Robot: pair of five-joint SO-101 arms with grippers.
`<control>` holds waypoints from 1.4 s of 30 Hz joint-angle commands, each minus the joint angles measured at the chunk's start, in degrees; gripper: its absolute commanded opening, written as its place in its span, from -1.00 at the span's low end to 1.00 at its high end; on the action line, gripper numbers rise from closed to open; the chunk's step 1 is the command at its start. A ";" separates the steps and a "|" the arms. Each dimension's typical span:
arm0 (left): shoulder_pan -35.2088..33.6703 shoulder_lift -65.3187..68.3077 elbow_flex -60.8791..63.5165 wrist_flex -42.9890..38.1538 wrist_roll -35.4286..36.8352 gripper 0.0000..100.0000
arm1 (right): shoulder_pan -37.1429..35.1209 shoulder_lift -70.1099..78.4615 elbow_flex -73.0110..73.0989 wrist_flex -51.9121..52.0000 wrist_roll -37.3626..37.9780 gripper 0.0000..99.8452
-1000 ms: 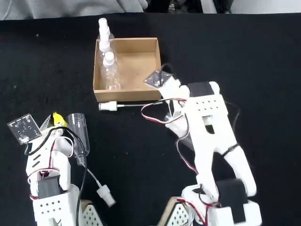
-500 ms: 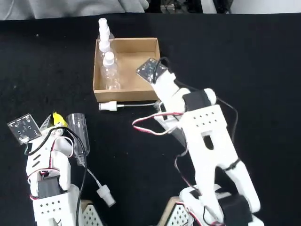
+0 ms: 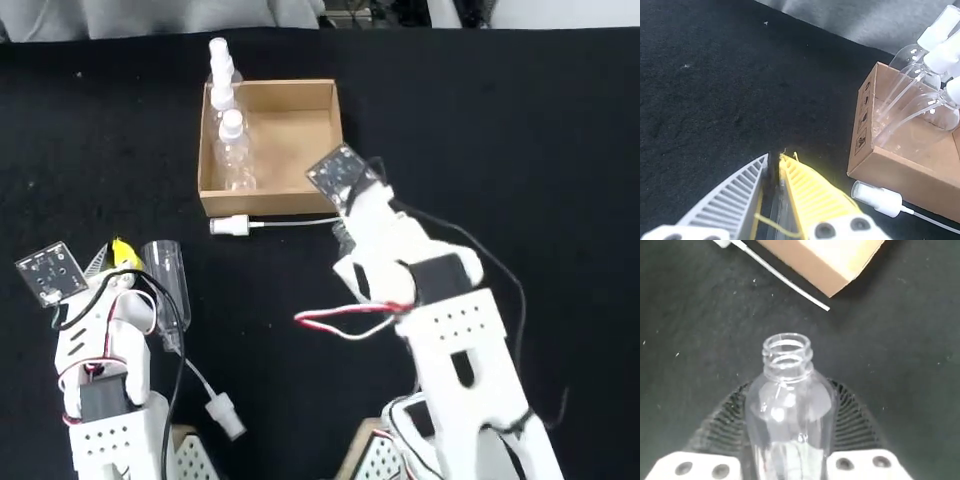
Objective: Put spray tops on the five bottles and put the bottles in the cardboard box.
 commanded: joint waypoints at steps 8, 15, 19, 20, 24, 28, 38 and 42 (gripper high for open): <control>-0.04 -0.62 1.27 0.00 0.35 -0.94 | -0.53 -10.95 3.74 -1.93 -2.29 -0.89; 0.04 -0.62 1.27 0.00 0.00 -0.94 | -0.53 -19.47 9.54 -4.57 -2.29 -0.89; 0.04 -0.62 -0.04 0.35 -1.23 -0.94 | -0.53 -23.60 13.32 -6.77 -3.08 -0.89; 0.04 -0.62 -0.04 0.18 -3.43 -0.94 | -0.53 -24.66 13.76 -6.77 -4.31 -0.89; -0.13 -0.62 -0.57 0.53 -14.77 -0.94 | -0.53 -29.05 15.34 -6.86 -5.63 -0.89; -0.40 -0.62 -1.63 1.41 -19.43 -0.90 | -0.53 -33.10 16.84 -6.86 -5.71 -0.89; 0.04 -0.53 -19.03 21.89 -20.13 -0.55 | 2.55 -39.78 18.68 -6.86 -5.80 -0.89; 0.75 -0.44 -22.37 24.18 -20.31 -0.55 | 3.78 -41.10 18.68 -6.86 -5.89 -0.89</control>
